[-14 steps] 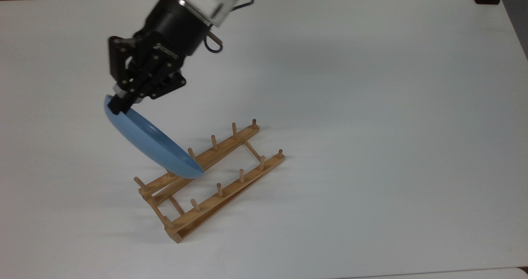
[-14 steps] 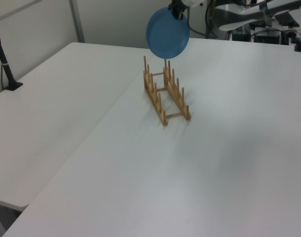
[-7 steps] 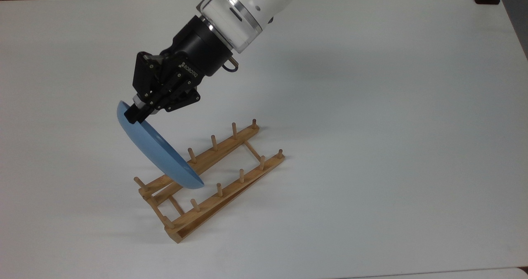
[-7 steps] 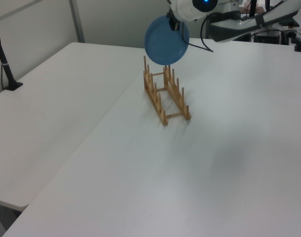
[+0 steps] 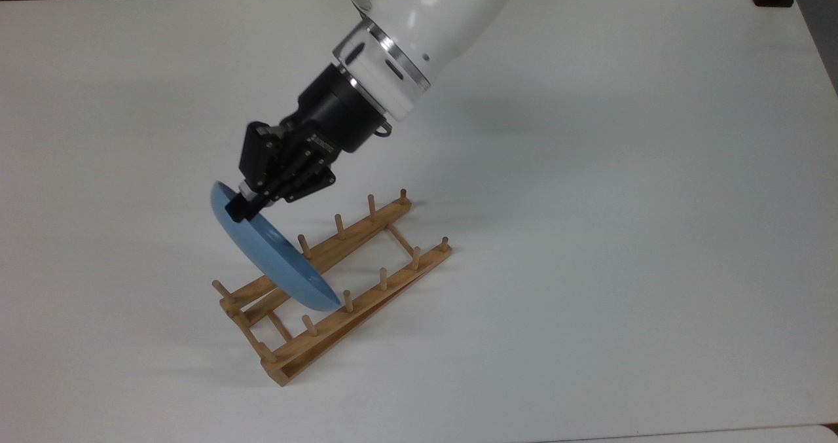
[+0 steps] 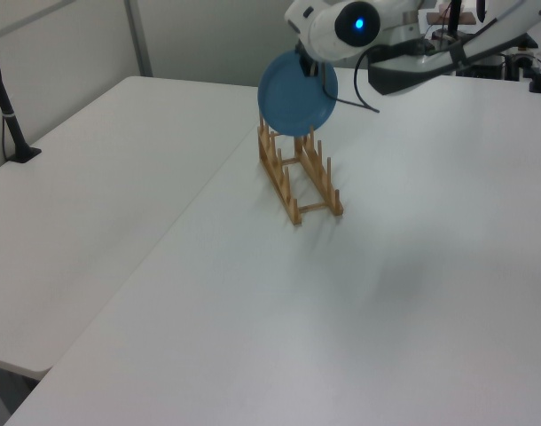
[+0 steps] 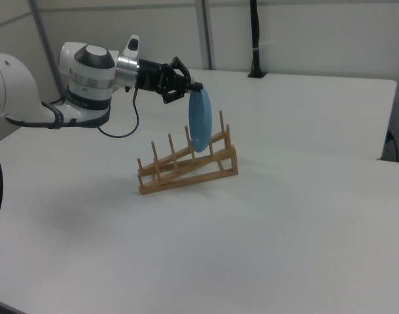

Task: Place plate in plate rack
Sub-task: 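Carry the upright plate over the rack and lower it between pegs, then open the gripper to release the plate in the rack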

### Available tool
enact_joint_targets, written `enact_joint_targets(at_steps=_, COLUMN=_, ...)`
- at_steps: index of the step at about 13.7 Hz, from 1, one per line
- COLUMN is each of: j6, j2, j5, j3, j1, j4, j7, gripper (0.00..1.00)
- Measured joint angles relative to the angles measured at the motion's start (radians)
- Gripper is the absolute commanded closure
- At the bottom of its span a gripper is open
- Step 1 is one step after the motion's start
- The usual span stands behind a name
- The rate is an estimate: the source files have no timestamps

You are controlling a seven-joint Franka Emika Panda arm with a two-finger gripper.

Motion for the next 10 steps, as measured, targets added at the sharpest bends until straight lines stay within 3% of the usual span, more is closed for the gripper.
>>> enact_joint_targets(at_steps=1, j6=-0.006, j2=0.005, j5=0.0, j3=0.007, j1=0.0, j4=0.0, j7=0.0, gripper=1.0)
enact_joint_targets(at_steps=3, j6=-0.018, j2=0.013, j5=0.0, j3=0.025, j1=0.0, j4=0.0, j7=0.001, gripper=0.79)
enact_joint_targets(at_steps=4, j6=-0.02, j2=0.017, j5=0.0, j3=0.032, j1=0.0, j4=0.0, j7=0.007, gripper=0.78)
enact_joint_targets(at_steps=6, j6=-0.021, j2=0.026, j5=0.0, j3=0.038, j1=0.0, j4=0.0, j7=0.031, gripper=0.63)
enact_joint_targets(at_steps=7, j6=-0.021, j2=0.028, j5=0.0, j3=0.038, j1=0.0, j4=0.0, j7=0.038, gripper=0.6)
enact_joint_targets(at_steps=8, j6=-0.021, j2=0.029, j5=0.0, j3=0.038, j1=0.0, j4=0.0, j7=0.044, gripper=0.51)
enact_joint_targets(at_steps=9, j6=-0.021, j2=0.029, j5=0.0, j3=0.038, j1=0.0, j4=0.001, j7=0.049, gripper=0.33)
enact_joint_targets(at_steps=10, j6=-0.021, j2=0.029, j5=0.0, j3=0.039, j1=0.0, j4=0.001, j7=0.055, gripper=0.28)
